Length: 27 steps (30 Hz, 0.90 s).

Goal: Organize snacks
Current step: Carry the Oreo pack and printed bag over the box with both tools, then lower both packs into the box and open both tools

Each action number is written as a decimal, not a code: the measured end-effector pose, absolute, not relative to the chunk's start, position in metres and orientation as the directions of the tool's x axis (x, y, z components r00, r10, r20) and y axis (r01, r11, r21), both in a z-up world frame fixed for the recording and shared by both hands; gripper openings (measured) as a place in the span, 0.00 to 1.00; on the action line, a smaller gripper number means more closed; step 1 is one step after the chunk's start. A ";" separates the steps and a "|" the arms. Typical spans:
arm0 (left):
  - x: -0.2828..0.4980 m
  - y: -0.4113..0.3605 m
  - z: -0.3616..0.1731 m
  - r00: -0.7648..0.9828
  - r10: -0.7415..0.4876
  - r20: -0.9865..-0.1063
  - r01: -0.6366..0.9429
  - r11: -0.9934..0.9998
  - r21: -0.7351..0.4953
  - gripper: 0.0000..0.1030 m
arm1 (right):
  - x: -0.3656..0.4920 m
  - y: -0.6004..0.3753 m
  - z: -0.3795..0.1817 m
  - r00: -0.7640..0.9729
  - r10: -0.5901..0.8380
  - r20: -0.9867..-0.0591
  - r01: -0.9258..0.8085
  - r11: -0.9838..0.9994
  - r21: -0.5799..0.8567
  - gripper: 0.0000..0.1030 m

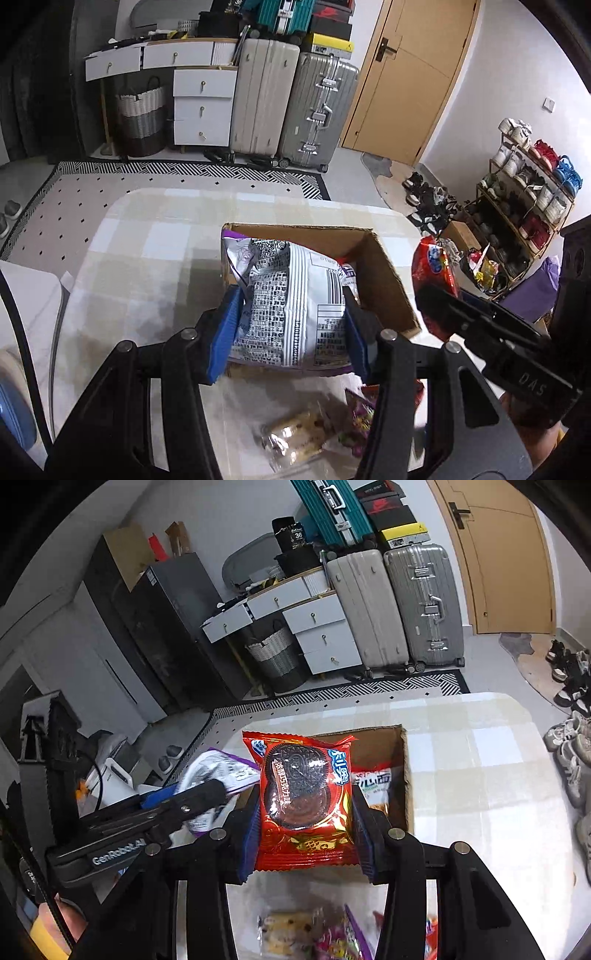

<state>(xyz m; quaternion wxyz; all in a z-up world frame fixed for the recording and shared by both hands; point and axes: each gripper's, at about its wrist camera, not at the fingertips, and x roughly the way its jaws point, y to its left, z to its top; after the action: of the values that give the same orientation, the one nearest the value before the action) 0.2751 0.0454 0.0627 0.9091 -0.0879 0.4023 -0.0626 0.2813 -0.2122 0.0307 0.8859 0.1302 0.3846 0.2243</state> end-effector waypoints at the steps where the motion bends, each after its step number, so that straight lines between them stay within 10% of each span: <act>1: 0.283 0.044 0.059 0.665 -0.182 -0.724 0.042 0.977 -0.208 0.48 | 0.286 -0.211 0.028 0.600 0.496 -0.628 -0.298 0.867 0.400 0.42; 27: 0.360 0.023 -0.022 0.601 -0.163 -0.783 0.047 0.984 -0.169 0.48 | 0.325 -0.205 -0.023 0.555 0.455 -0.697 -0.264 0.890 0.371 0.43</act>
<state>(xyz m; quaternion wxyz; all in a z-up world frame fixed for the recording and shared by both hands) 0.3603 0.0230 -0.0221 0.8923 -0.0655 0.4428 -0.0591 0.3247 -0.2054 -0.0226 0.8745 0.1125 0.4247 0.2054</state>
